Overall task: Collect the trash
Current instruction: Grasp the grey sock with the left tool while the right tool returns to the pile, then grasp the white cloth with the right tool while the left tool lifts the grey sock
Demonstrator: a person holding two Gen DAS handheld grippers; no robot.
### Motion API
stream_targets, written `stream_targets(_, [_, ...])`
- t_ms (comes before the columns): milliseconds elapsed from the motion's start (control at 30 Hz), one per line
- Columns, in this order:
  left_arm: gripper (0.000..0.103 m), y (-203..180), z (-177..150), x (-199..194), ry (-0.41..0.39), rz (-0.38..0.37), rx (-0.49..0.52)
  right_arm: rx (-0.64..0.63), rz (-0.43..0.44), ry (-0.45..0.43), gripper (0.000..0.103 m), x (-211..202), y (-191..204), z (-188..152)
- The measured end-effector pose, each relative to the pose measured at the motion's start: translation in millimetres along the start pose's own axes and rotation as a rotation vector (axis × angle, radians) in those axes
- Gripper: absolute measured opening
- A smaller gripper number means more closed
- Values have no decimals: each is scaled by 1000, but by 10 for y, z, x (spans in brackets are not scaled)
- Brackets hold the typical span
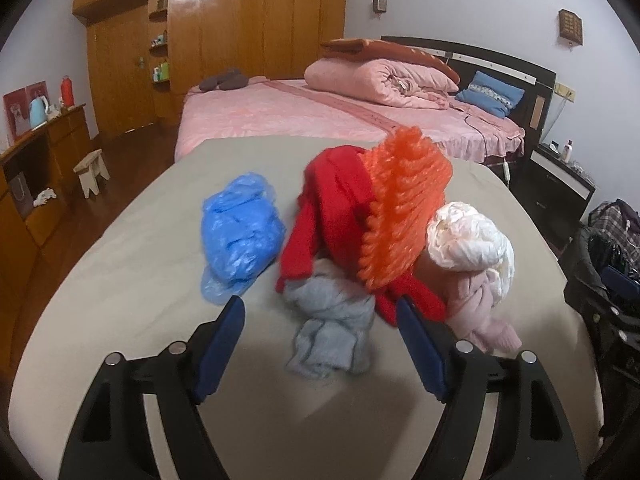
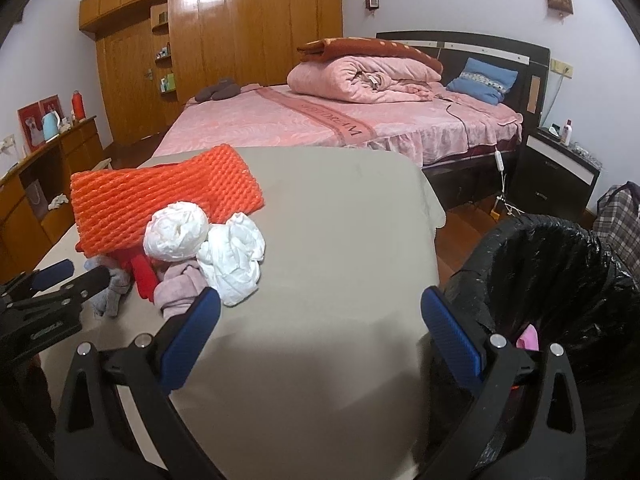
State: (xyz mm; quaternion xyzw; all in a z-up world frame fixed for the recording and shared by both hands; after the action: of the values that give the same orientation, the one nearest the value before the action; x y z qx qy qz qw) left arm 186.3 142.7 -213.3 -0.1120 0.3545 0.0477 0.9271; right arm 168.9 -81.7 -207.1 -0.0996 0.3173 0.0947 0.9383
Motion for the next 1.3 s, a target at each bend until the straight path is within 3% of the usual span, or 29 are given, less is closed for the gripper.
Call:
stream_targets(100, [67, -26, 2, 172, 63, 3, -5, 3, -2, 1, 97, 6, -11, 5])
stream_targets(167, [46, -14, -19, 286, 124, -5, -22, 0, -3, 2, 97, 9, -10, 13])
stream_targets(267, [38, 5, -13, 287, 128, -41, -50, 6, 1, 0, 97, 12, -12, 20])
stream_targets(567, [37, 122, -77, -4, 71, -12, -6, -8, 22, -20, 97, 49, 79, 159])
stream_targets(700, [37, 227, -101, -84, 65, 4, -24, -29, 57, 34, 80, 252, 187, 155])
stream_targets(1033, [37, 266, 26, -131, 14, 16, -35, -59, 113, 116, 69, 534, 402, 195])
stream_targets(1133, [37, 259, 21, -119, 14, 11, -38, -73, 160, 142, 50, 615, 480, 194])
stream_targets(1167, [37, 254, 22, -124, 12, 10, -36, -72, 184, 143, 33, 621, 500, 196])
stream_targets(1300, [37, 242, 21, -195, -2, 3, -33, -76, 230, 130, 15, 565, 521, 225])
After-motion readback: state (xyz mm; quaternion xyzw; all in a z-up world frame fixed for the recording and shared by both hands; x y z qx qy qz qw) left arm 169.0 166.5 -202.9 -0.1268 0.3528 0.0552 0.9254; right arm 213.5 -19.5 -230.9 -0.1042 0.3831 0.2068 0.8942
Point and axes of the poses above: each gripper's, at about its wrist camera, not at the fingertips, and x roughly the way its jaws point, y to its left, z to its top, the point moved 5 cm from there along x, roughly the way its jaws point, and after that the axes turned 10 degrees about -x, right-handed, at the moved point
